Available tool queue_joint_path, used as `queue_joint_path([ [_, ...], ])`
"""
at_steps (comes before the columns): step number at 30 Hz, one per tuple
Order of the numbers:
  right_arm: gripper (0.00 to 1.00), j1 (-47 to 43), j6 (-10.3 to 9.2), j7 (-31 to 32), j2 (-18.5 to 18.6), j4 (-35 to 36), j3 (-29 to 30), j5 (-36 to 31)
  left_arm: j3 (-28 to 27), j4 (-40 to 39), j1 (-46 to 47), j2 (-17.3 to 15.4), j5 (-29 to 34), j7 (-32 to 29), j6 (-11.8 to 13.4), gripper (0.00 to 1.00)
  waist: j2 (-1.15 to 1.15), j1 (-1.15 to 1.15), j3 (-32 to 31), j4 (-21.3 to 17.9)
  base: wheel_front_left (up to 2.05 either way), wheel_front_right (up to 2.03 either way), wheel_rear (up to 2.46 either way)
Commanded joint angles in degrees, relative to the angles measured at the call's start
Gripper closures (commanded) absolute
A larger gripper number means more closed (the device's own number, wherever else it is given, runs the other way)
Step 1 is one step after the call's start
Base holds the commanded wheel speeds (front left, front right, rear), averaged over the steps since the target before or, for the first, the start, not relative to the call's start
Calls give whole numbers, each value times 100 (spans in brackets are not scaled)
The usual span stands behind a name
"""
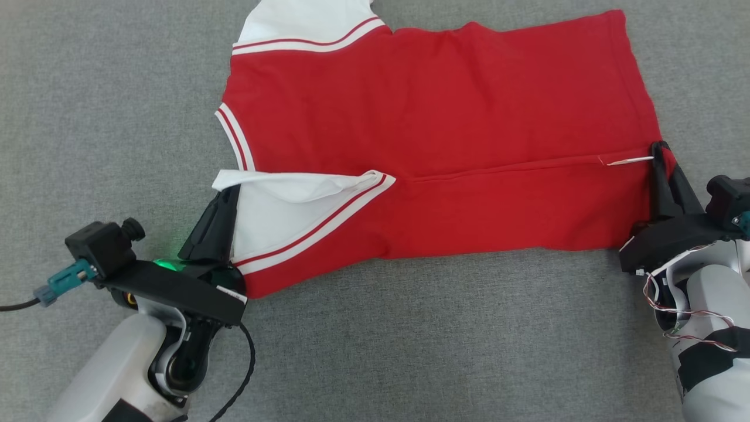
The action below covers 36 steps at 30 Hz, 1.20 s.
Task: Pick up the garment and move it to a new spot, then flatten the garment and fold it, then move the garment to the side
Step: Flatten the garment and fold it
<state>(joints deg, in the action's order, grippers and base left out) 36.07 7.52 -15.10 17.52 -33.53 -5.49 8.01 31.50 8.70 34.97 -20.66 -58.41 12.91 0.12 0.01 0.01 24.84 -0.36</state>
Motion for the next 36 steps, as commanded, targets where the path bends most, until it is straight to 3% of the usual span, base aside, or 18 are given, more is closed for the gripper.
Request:
queue_joint_path([
  [1,76,35,-5,-9,-32,-40,16,-66,15,77,36,12,16,-5,-2,100,-1,-1,74,49,0,0,0],
  [2,56,54,-5,-9,-47,-66,35,-82,36,150,64,18,52,-1,-4,100,-1,-1,79,55,0,0,0],
  [3,0,65,-5,-8,-64,-73,52,-88,48,207,81,34,59,7,-22,80,-1,-1,74,59,0,0,0],
  [4,0,52,-5,-8,-83,-47,80,-116,53,258,76,53,65,20,-31,58,-1,-1,53,60,0,0,0],
  [5,0,5,-5,-8,-105,3,119,-131,53,293,67,70,81,30,-20,0,-1,-1,29,60,0,0,0],
  [12,0,-603,-5,-9,-301,758,700,-159,-101,71,-306,5,59,134,109,0,-1,-1,-315,-6,0,0,0],
  [16,0,-1064,-5,-8,-385,1142,856,-126,-202,-319,-780,-68,-144,72,305,0,-1,-1,-522,-70,0,0,0],
  [23,0,-1585,-5,-9,-398,1340,720,88,-43,-835,-1552,-226,-582,-600,781,0,-1,-1,-807,-204,0,0,0],
  [30,0,-1636,-5,-9,-381,1384,580,193,-46,-876,-1810,-256,-756,-1040,1517,0,-1,-1,-837,-350,0,0,0],
  [35,0,-1652,-5,-9,-367,1276,407,311,-89,-891,-1844,-297,-842,-1157,1690,0,-1,-1,-825,-403,0,0,0],
  [36,0,-1655,-5,-8,-367,1207,340,391,-70,-894,-1848,-313,-863,-1205,1695,11,-1,-1,-827,-410,0,0,0],
])
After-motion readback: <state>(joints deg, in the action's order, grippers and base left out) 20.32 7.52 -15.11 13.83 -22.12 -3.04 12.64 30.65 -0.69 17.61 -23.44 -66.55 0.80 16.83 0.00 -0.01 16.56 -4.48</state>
